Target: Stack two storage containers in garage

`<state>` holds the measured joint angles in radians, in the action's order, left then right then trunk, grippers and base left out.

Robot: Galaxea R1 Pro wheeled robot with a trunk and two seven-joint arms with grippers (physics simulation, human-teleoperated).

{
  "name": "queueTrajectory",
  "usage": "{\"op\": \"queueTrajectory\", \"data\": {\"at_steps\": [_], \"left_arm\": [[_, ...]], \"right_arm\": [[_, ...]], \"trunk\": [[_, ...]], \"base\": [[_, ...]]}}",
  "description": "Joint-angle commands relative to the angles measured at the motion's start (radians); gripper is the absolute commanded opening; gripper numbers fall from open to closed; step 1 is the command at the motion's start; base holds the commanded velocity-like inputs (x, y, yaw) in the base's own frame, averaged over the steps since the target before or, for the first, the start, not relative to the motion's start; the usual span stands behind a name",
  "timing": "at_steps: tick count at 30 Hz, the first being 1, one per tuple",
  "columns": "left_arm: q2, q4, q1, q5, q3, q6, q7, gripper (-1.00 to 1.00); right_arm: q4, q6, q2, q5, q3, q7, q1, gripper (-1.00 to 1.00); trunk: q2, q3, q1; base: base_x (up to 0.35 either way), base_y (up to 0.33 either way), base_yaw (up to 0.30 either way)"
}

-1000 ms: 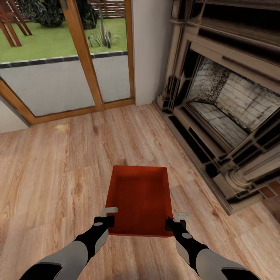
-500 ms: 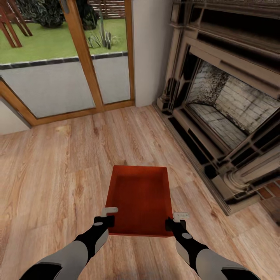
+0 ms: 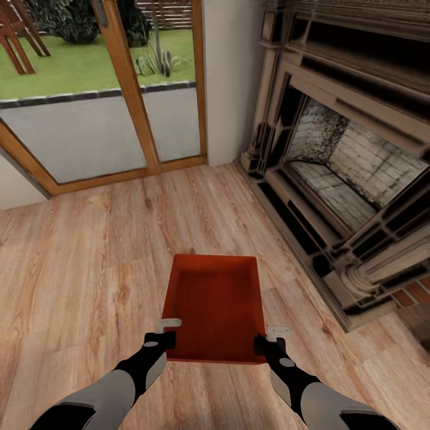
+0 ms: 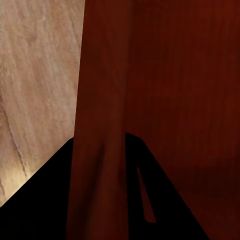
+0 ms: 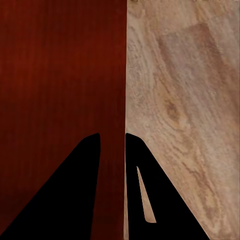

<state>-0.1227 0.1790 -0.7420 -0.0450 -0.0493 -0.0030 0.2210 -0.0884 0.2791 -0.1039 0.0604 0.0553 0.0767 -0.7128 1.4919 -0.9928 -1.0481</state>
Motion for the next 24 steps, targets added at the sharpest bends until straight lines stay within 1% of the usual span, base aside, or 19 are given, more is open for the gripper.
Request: {"op": "queueTrajectory", "data": {"at_steps": [1, 14, 15, 16, 20, 24], "left_arm": [[0.008, -0.001, 0.0, 0.0, 0.009, 0.0, 0.014, -1.0], [0.01, -0.001, 0.0, -0.004, 0.009, -0.001, 0.014, -1.0], [0.006, -0.002, 0.0, -0.011, -0.005, -0.002, 0.011, -1.0], [0.01, -0.003, 0.0, -0.019, -0.017, -0.002, 0.009, -1.0], [0.011, -0.004, 0.0, -0.044, -0.044, -0.002, 0.012, -1.0], [0.012, -0.004, 0.0, -0.06, -0.061, -0.002, 0.013, -1.0]], "right_arm": [[-0.001, 0.003, 0.0, 0.012, 0.005, 0.005, -0.001, -1.0], [-0.001, 0.003, 0.0, 0.012, 0.005, 0.005, -0.001, -1.0], [0.004, 0.003, -0.002, 0.01, 0.005, 0.009, -0.001, -1.0], [0.005, 0.002, -0.002, 0.009, 0.005, 0.012, -0.001, -1.0], [0.005, 0.002, -0.003, 0.006, 0.005, 0.0, -0.001, -1.0], [0.006, 0.002, 0.0, -0.019, -0.016, -0.002, -0.001, -1.0]], "trunk": [[-0.007, 0.003, 0.004], [-0.098, 0.043, 0.054], [-0.098, 0.043, 0.054], [-0.098, 0.043, 0.054], [-0.098, 0.043, 0.054], [-0.098, 0.043, 0.054]], "base": [[0.0, 0.0, 0.0], [0.0, 0.0, 0.0], [0.0, 0.0, 0.0], [0.0, 0.0, 0.0], [0.0, 0.0, 0.0], [0.0, 0.0, 0.0]]}}
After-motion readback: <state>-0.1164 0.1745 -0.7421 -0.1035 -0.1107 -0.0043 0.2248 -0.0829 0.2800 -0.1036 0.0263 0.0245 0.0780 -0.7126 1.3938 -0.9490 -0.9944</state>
